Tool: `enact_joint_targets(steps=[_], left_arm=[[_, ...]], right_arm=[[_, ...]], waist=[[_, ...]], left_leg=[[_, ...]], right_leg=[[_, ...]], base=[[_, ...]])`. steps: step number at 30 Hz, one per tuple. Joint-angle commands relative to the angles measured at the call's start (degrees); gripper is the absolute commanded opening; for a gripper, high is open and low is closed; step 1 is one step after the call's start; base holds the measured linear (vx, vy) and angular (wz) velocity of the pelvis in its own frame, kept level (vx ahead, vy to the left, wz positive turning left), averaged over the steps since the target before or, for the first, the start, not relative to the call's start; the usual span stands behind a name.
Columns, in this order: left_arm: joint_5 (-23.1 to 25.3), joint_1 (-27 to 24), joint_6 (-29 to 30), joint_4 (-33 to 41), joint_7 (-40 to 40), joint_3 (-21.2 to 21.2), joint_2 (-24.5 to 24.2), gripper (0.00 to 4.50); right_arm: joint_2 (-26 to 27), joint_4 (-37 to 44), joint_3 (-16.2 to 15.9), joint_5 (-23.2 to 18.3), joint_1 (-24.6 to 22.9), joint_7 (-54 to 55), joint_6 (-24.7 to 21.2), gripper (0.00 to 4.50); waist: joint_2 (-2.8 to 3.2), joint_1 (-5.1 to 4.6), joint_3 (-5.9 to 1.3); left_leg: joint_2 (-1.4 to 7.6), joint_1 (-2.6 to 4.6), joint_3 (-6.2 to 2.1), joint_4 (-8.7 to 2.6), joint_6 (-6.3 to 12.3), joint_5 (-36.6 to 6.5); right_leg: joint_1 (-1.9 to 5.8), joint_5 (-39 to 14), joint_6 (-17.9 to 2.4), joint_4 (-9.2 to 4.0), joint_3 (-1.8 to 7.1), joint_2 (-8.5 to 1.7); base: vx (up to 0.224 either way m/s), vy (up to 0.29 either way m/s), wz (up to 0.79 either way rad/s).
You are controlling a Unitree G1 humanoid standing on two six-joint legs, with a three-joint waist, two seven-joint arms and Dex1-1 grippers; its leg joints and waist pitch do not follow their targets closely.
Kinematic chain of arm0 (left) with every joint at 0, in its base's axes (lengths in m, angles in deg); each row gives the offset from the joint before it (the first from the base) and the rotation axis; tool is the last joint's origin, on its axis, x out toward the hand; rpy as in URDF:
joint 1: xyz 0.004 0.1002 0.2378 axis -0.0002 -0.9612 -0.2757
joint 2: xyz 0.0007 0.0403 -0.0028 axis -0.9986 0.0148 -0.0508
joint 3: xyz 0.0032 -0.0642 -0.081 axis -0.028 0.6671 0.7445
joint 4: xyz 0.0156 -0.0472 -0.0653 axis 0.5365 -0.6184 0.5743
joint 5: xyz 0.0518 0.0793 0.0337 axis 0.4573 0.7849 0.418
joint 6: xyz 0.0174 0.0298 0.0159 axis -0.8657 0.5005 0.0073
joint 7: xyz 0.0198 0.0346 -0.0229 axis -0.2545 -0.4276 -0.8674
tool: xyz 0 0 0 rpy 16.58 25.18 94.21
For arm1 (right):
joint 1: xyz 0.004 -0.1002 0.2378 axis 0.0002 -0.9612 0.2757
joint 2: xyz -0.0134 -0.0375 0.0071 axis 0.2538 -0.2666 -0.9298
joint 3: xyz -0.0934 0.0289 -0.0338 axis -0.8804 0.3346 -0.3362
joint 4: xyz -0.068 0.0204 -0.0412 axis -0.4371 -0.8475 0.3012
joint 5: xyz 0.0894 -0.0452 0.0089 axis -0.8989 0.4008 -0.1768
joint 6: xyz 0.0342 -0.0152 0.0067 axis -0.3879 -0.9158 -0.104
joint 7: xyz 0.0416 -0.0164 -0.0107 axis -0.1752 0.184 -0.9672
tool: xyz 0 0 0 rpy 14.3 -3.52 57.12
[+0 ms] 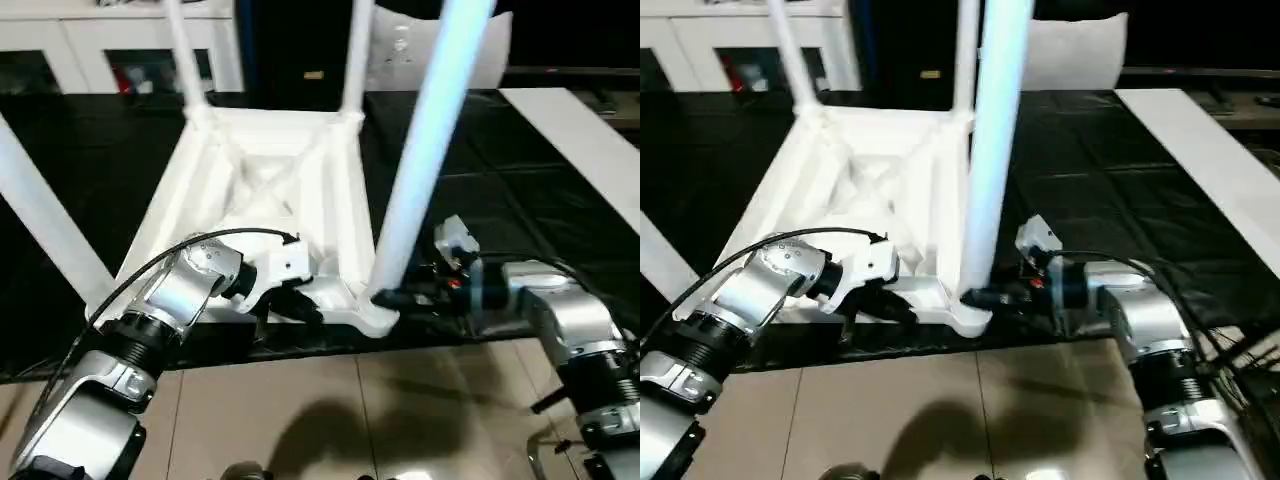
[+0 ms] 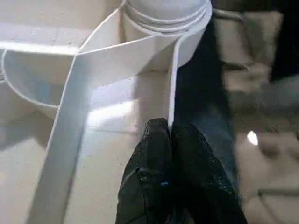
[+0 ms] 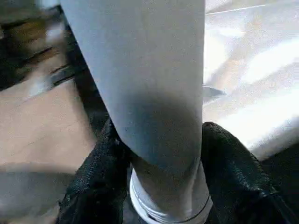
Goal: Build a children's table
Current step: Rotate leg to tighten
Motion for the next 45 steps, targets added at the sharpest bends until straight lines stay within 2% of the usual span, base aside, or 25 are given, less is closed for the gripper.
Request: enact_joint_targets(steps=[1, 2, 3, 4, 5, 6, 7, 8, 9, 11, 12, 13, 14, 15, 17, 19, 20, 21, 24, 29, 31, 35, 40, 43, 45], left_arm=[[-3.0, 0.6, 5.5, 2.4, -6.8, 2.3, 6.0, 0.00], [-3.1, 0.7, 6.6, 2.3, -8.8, 3.1, 7.2, 0.00], [-3.2, 0.8, 7.2, 2.2, -10.0, 3.5, 7.9, 0.00], [-3.5, 1.1, 9.5, 2.2, -14.6, 5.1, 11.0, 0.00], [-3.5, 1.2, 10.1, 2.3, -16.4, 5.6, 12.2, 0.00], [-3.0, 1.6, 9.5, 2.0, -19.0, 5.9, 13.7, 0.00], [-3.0, 1.6, 9.5, 2.0, -19.0, 5.9, 13.7, 0.00], [-2.0, 1.8, 8.0, 1.2, -20.1, 5.6, 13.5, 0.00], [-2.0, 1.8, 8.0, 1.2, -20.1, 5.6, 13.5, 0.00], [-1.3, 1.4, 7.6, 1.9, -19.7, 5.1, 12.4, 0.00], [-1.0, 1.1, 7.4, 2.5, -19.2, 4.9, 11.6, 0.00], [-0.9, 1.0, 7.3, 2.6, -19.1, 4.8, 11.4, 0.00], [-0.8, 0.7, 7.6, 3.1, -18.9, 5.0, 10.9, 0.00], [-0.6, 0.5, 7.5, 3.2, -18.7, 4.9, 10.4, 0.00], [-0.3, 0.4, 7.4, 3.2, -18.6, 4.9, 9.7, 0.00], [0.1, 0.3, 5.9, 2.3, -17.5, 4.6, 8.1, 0.00], [0.2, 0.3, 5.6, 2.1, -17.3, 4.4, 7.7, 0.00], [0.2, 0.3, 5.0, 2.0, -16.9, 4.1, 7.2, 0.00], [0.3, -0.5, 2.6, 1.9, -14.1, 3.0, 4.8, 0.00], [0.2, -1.5, 1.1, 2.6, -11.1, 1.9, 3.2, 0.00], [0.2, -1.6, -0.1, 2.5, -9.1, 0.8, 2.0, 0.00], [0.1, -1.3, -3.6, 1.8, -6.0, -0.4, 0.6, 0.00], [0.8, -0.5, -10.5, 1.2, 3.7, -4.5, -2.8, 0.00], [1.3, 0.2, -12.9, 0.6, 6.4, -6.0, -3.7, 0.00], [0.9, 0.6, -14.1, 0.8, 8.6, -6.7, -4.1, 0.00]], right_arm=[[5.6, 0.3, 1.6, 1.3, 2.4, 13.8, -5.4, 1.94], [7.0, -0.2, 2.4, 1.9, 3.0, 17.3, -6.2, 1.94], [7.8, -0.6, 2.9, 2.2, 3.3, 19.2, -6.5, 1.94], [11.1, -2.1, 4.6, 2.9, 4.6, 26.5, -7.3, 1.94], [12.1, -2.8, 4.7, 3.1, 4.9, 28.1, -6.6, 1.94], [13.6, -4.2, 4.2, 3.1, 5.1, 28.5, -3.2, 2.49], [13.6, -4.2, 4.2, 3.1, 5.1, 28.5, -3.2, 2.49], [14.9, -4.9, 5.1, 1.8, 5.1, 28.7, -1.1, 2.63], [15.0, -4.9, 5.1, 1.8, 5.1, 28.8, -1.1, 2.70], [14.9, -4.4, 6.1, 1.6, 4.9, 28.8, -0.9, 2.84], [14.3, -3.7, 6.2, 2.0, 4.4, 28.1, -0.4, 2.99], [14.2, -3.5, 6.3, 2.1, 4.3, 27.9, -0.3, 3.07], [13.4, -2.9, 6.3, 2.7, 3.8, 27.4, 0.0, 3.10], [12.4, -2.4, 5.9, 3.0, 3.3, 26.3, 0.7, 3.17], [10.9, -1.6, 5.6, 3.1, 2.5, 24.4, 1.4, 3.43], [7.8, -0.4, 5.4, 2.4, 1.1, 20.6, 2.2, 3.55], [7.1, -0.4, 5.4, 2.3, 0.8, 19.5, 2.7, 3.75], [6.2, -0.1, 5.5, 2.0, 0.5, 18.2, 2.9, 3.75], [1.7, 0.2, 6.7, 1.3, -0.8, 13.3, 4.4, 3.99], [-0.8, 0.8, 6.8, 0.6, -1.9, 10.1, 4.6, 4.43], [-2.2, 1.3, 6.1, 0.4, -2.5, 7.4, 5.1, 4.43], [-3.5, 1.6, 5.1, -0.1, -2.8, 3.9, 6.3, 4.43], [-6.8, 1.0, 1.1, 0.7, -2.7, -5.3, 8.9, 4.43], [-7.9, 0.6, -0.7, 1.6, -2.3, -8.9, 10.9, 4.43], [-8.8, 0.9, -2.0, 0.4, -2.1, -14.1, 9.5, 4.43]], waist=[[-0.54, -0.43, -3.94], [-0.56, -1.23, -4.03], [-0.51, -1.53, -4.11], [-0.55, -2.29, -4.14], [-0.27, -2.67, -4.27], [-0.23, -2.84, -4.42], [-0.32, -3.06, -4.47], [-0.31, -3.19, -4.40], [-0.37, -3.24, -4.38], [-0.16, -2.81, -4.57], [-0.12, -2.55, -4.54], [-0.12, -2.55, -4.54], [-0.22, -2.29, -4.73], [-0.13, -2.17, -4.84], [-0.23, -1.69, -5.26], [-0.18, -1.31, -5.27], [-0.19, -1.12, -4.87], [-0.23, -1.09, -4.81], [-0.33, -0.67, -4.44], [-0.38, -0.70, -4.17], [-0.35, -0.64, -4.35], [-0.27, -0.30, -4.55], [-0.17, 0.54, -4.64], [-0.13, 1.36, -4.61], [-0.08, 1.72, -4.56]], left_leg=[[2.93, 0.42, -1.48, -3.59, 1.72, -8.9], [2.85, 0.18, -1.69, -3.50, 1.18, -9.3], [2.70, 0.22, -1.77, -3.43, 1.17, -9.5], [2.66, -0.22, -1.70, -3.36, 1.60, -9.3], [2.93, -0.11, -1.88, -3.37, 1.80, -9.2], [3.01, -0.10, -1.95, -3.41, 2.08, -9.2], [3.04, -0.28, -1.94, -3.47, 2.55, -9.2], [2.85, -0.05, -1.72, -3.54, 3.72, -9.0], [2.78, -0.08, -1.68, -3.60, 3.98, -8.7], [2.98, 0.05, -1.63, -3.74, 4.97, -6.3], [3.23, -0.08, -1.71, -3.82, 5.46, -4.9], [3.23, -0.08, -1.71, -3.82, 5.46, -4.9], [3.57, -0.32, -1.89, -3.74, 6.02, -3.1], [3.64, -0.44, -1.93, -3.67, 6.26, -2.1], [3.74, -0.68, -1.97, -3.30, 7.57, 1.5], [3.85, -0.65, -1.80, -3.03, 9.44, 3.5], [3.85, -0.75, -1.69, -3.06, 9.72, 2.2], [3.71, -0.82, -1.61, -3.08, 9.56, 1.3], [3.35, -0.62, -1.39, -3.38, 7.47, -3.1], [3.09, -0.39, -1.32, -3.52, 6.03, -5.6], [3.14, -0.39, -1.40, -3.50, 6.17, -5.1], [3.52, -0.44, -1.50, -3.43, 7.12, -3.9], [3.65, -0.27, -1.39, -3.42, 7.30, -3.8], [3.77, -0.09, -1.30, -3.49, 6.75, -4.7], [3.87, -0.03, -1.23, -3.51, 6.59, -5.4]], right_leg=[[3.54, -29.1, 2.8, -6.90, 3.79, -6.18], [3.75, -29.8, 4.0, -7.20, 3.40, -6.19], [3.83, -30.0, 4.4, -7.41, 3.10, -6.23], [4.15, -29.3, 5.5, -7.41, 3.10, -6.15], [4.00, -28.1, 5.2, -7.59, 2.83, -6.23], [4.16, -27.1, 5.2, -7.55, 2.86, -6.36], [4.23, -25.9, 5.0, -7.37, 2.99, -6.41], [3.82, -23.8, 4.2, -7.21, 3.47, -6.33], [3.87, -23.2, 3.8, -7.07, 3.64, -6.32], [3.75, -19.7, 1.6, -6.28, 4.18, -6.23], [3.74, -17.3, 0.5, -5.68, 4.46, -6.24], [3.74, -17.3, 0.5, -5.68, 4.46, -6.24], [3.84, -13.7, -1.1, -4.71, 4.80, -6.36], [3.92, -12.3, -1.7, -4.36, 4.92, -6.42], [3.95, -6.6, -3.2, -3.24, 5.21, -6.43], [3.51, -3.1, -5.0, -2.70, 5.35, -6.35], [3.34, -4.5, -5.2, -2.98, 5.44, -6.42], [3.46, -6.0, -5.0, -3.17, 5.39, -6.43], [3.57, -14.7, -2.0, -4.57, 5.19, -6.22], [3.45, -19.7, -0.1, -5.41, 4.91, -6.11], [3.48, -19.1, 0.0, -5.30, 4.96, -6.08], [3.38, -15.0, -1.6, -4.52, 5.11, -6.06], [3.28, -15.1, -2.0, -4.47, 5.18, -6.07], [3.18, -16.3, -1.8, -4.55, 5.24, -6.20], [3.22, -17.0, -1.9, -4.65, 5.24, -6.21]], base=[[-0.051, 0.001, -0.04], [0.000, 0.000, 0.00], [0.000, 0.000, 0.00], [0.000, 0.000, 0.00], [0.000, 0.000, 0.00], [0.000, 0.000, 0.00], [0.000, 0.000, 0.00], [0.000, 0.000, 0.00], [0.000, 0.000, 0.00], [0.000, 0.000, 0.00], [0.000, 0.000, 0.00], [0.000, 0.000, 0.00], [0.000, 0.000, 0.00], [0.000, 0.000, 0.00], [0.000, 0.000, 0.00], [0.000, 0.000, 0.00], [0.000, 0.000, 0.00], [0.000, 0.000, 0.00], [0.000, 0.000, 0.00], [0.000, 0.000, 0.00], [0.000, 0.000, 0.00], [0.000, 0.000, 0.00], [0.000, 0.000, 0.00], [0.000, 0.000, 0.00], [0.000, 0.000, 0.00]])
